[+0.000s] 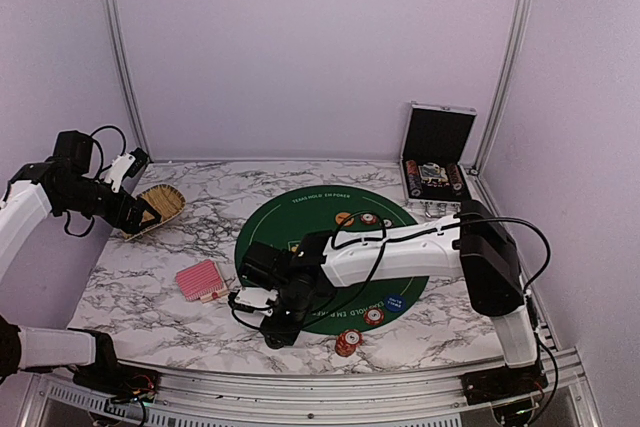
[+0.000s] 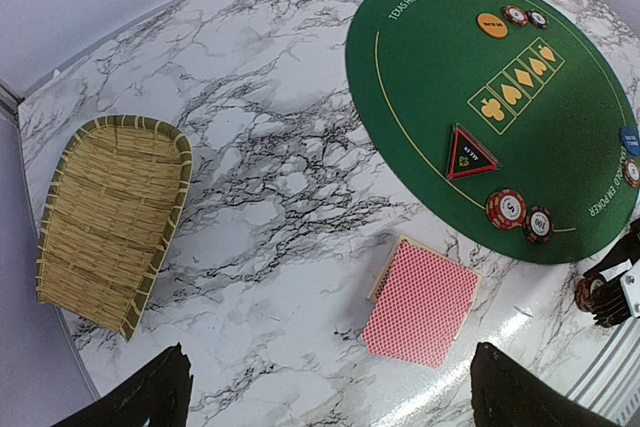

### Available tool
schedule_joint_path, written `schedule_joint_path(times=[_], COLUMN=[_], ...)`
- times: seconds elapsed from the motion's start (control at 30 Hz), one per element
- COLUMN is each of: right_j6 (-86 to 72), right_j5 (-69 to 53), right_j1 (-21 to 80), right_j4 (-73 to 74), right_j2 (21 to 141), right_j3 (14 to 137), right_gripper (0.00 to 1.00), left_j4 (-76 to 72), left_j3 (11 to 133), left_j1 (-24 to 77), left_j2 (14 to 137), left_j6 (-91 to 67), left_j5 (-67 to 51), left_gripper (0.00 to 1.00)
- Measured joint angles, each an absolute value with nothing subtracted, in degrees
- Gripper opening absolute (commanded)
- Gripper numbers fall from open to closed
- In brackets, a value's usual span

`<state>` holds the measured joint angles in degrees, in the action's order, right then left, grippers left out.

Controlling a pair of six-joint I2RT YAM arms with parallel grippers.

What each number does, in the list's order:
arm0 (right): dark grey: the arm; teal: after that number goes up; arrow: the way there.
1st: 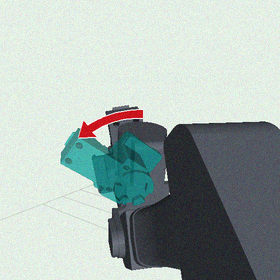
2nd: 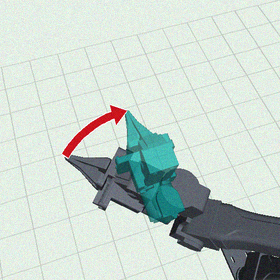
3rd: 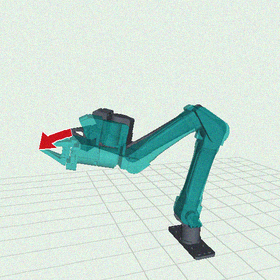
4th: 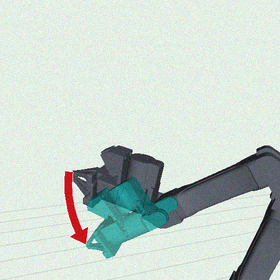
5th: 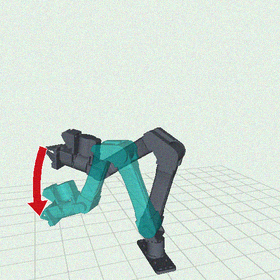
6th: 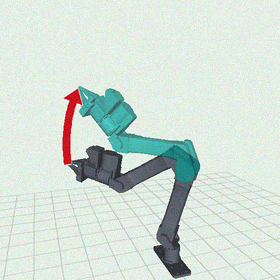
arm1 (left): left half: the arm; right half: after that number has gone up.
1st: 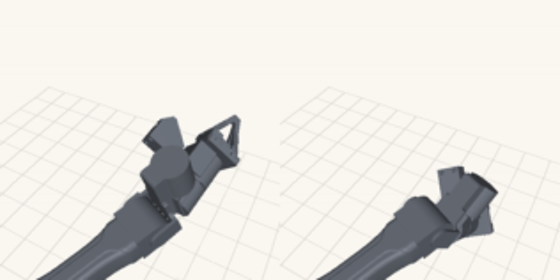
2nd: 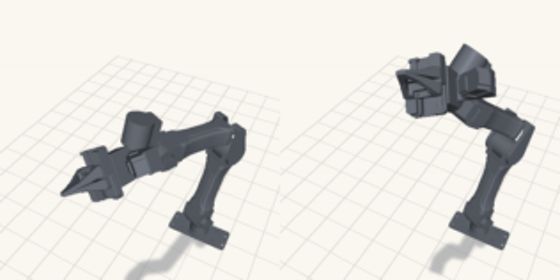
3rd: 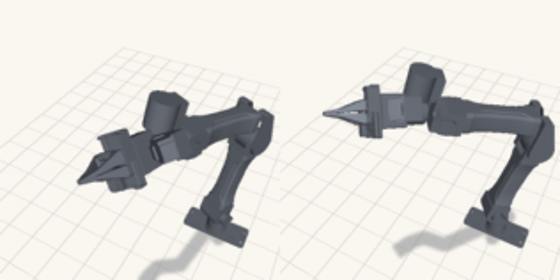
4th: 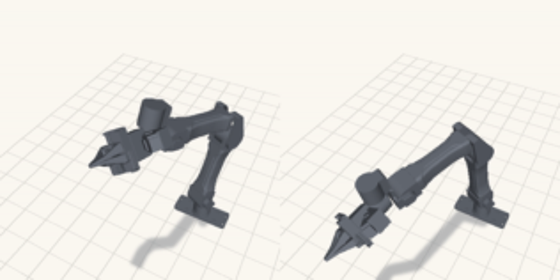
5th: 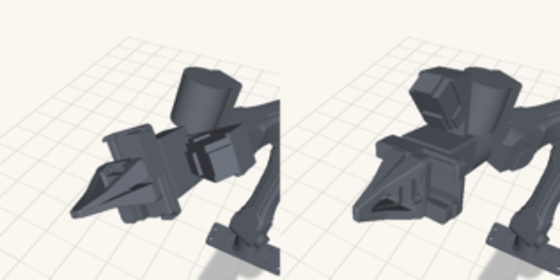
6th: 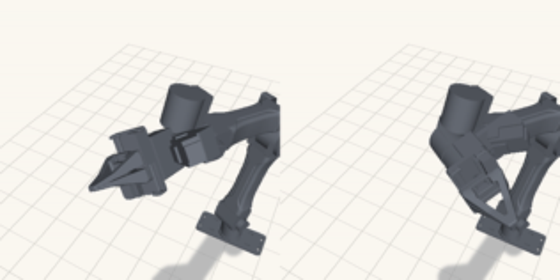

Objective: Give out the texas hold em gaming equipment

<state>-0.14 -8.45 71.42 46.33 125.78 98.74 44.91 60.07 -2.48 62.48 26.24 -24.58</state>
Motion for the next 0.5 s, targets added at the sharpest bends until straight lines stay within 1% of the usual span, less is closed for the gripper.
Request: schedule_joint_path(times=[0.33,0.5], right_j6=[-0.45,-1.54], right_j5=[-8.47,-8.58], right_j1=[70.85,70.43], right_j4=[46.37,46.37], right_j2=[123.83,121.95], right_j3=[98.76,98.87], right_gripper=[0.28,0.24], left_j4=[44.91,44.91], left_j3=[60.07,60.07], left_j1=[-2.48,-2.48], left_j2=[62.59,62.59], left_j6=[26.24,26.22], left_j5=[-24.58,-24.56], left_gripper=[0.99,0.99])
